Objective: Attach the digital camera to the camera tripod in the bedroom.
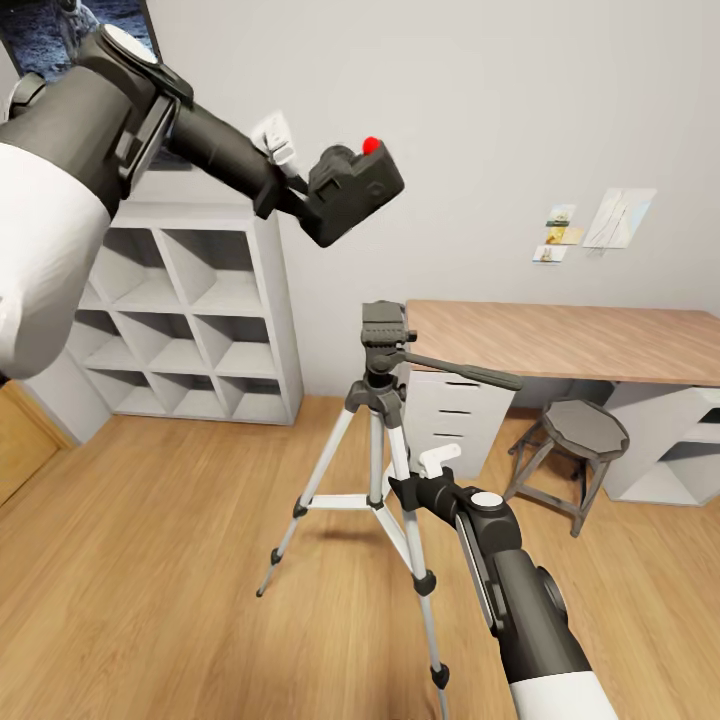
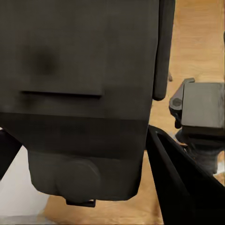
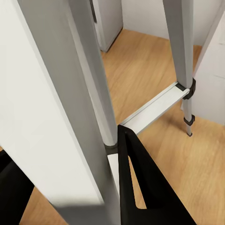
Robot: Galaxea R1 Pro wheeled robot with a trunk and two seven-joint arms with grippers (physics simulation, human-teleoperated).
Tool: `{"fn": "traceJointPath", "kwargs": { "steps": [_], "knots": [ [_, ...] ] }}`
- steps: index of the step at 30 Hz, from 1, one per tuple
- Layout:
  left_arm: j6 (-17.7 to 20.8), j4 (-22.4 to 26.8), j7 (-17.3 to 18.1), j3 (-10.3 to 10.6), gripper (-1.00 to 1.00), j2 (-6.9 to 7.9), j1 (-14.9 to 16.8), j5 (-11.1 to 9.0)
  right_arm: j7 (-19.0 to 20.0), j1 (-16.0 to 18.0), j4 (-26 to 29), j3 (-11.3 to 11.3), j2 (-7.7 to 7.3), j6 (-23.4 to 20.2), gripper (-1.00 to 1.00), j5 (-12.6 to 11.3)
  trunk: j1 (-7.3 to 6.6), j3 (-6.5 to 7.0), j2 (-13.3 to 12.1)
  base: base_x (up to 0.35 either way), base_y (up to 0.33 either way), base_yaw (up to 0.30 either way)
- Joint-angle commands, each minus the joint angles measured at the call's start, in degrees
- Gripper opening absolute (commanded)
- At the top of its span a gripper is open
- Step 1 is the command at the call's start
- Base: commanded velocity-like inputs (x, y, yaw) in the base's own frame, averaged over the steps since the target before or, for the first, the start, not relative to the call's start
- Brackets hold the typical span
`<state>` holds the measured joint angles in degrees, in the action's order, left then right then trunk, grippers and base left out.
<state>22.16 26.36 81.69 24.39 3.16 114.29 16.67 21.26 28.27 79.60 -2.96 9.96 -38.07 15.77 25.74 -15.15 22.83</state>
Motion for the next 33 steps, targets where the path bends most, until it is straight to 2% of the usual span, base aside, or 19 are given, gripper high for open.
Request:
{"fn": "traceJointPath", "kwargs": {
  "steps": [1,4,5,13,18,23,29,33],
  "knots": [
    [-0.44,-0.04,1.05,0.19,-1.0,-0.17,0.16,1.1,0.47,0.03,-0.23,0.01,0.04,-0.25,-1.0,0.68,0.04,-0.12,0.09,0.0,0.0,0.0],
    [-2.99,-0.27,3.45,0.37,-1.0,-0.46,0.4,3.16,0.46,0.03,-0.36,0.0,0.04,-0.25,-1.0,0.72,0.04,-0.12,0.09,0.0,0.0,0.0],
    [-5.43,-0.37,4.93,0.56,-1.0,-0.5,0.53,4.12,0.46,0.03,-0.45,0.04,0.04,-0.25,-1.0,0.74,0.04,-0.12,0.09,0.0,0.0,0.0],
    [-9.59,-1.09,5.57,0.68,-1.0,-1.07,0.58,4.62,0.38,0.03,-0.73,0.02,0.04,-0.25,-1.0,2.1,0.04,-0.12,0.09,0.0,0.0,0.0],
    [-9.94,-1.99,5.54,0.98,-1.0,-1.87,0.59,4.61,0.37,0.03,-0.74,-0.02,0.04,-0.25,-1.0,2.97,0.04,-0.12,0.09,0.0,0.0,0.0],
    [-9.36,-3.59,5.66,1.15,-1.0,-4.04,0.59,4.55,0.3,0.03,-0.75,0.04,0.04,-0.25,-1.0,3.28,0.04,-0.12,0.09,0.0,0.0,0.0],
    [-8.58,-6.62,5.76,1.18,-1.0,-5.63,0.59,4.45,0.38,0.03,-0.76,0.05,0.04,-0.25,-1.0,3.37,0.04,-0.12,0.09,0.0,0.0,0.0],
    [-7.48,-10.03,6.11,1.5,-1.0,-7.07,0.59,5.33,0.32,0.03,-0.76,0.06,0.04,-0.25,-1.0,3.39,0.04,-0.12,0.09,0.0,0.0,0.0]
  ]
}}
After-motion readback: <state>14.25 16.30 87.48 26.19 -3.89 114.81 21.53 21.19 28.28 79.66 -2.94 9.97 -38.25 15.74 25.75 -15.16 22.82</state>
